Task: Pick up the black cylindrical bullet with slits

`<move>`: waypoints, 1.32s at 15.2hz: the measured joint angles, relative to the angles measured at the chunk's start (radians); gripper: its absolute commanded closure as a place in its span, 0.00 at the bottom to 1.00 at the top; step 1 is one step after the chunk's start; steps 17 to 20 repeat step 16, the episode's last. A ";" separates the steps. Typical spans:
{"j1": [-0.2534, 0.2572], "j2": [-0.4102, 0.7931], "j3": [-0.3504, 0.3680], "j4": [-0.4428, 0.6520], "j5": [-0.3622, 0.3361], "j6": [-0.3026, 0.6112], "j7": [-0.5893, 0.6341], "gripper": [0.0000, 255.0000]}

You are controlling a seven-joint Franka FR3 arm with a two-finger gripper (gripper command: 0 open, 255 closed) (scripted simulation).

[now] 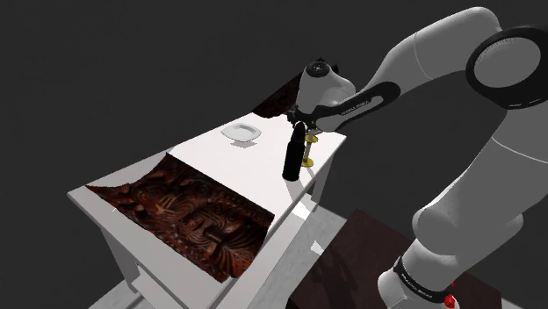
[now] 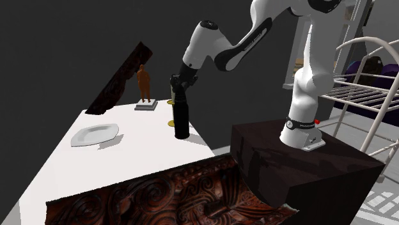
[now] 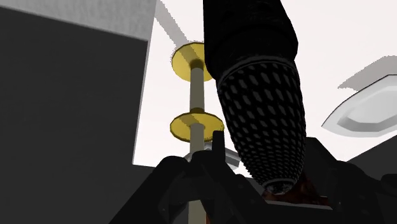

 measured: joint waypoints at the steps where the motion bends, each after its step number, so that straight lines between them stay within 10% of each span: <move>1: 0.000 -0.003 0.000 0.000 0.007 -0.003 -0.008 1.00; 20: 0.014 -0.098 0.001 0.072 0.180 -0.132 -0.185 1.00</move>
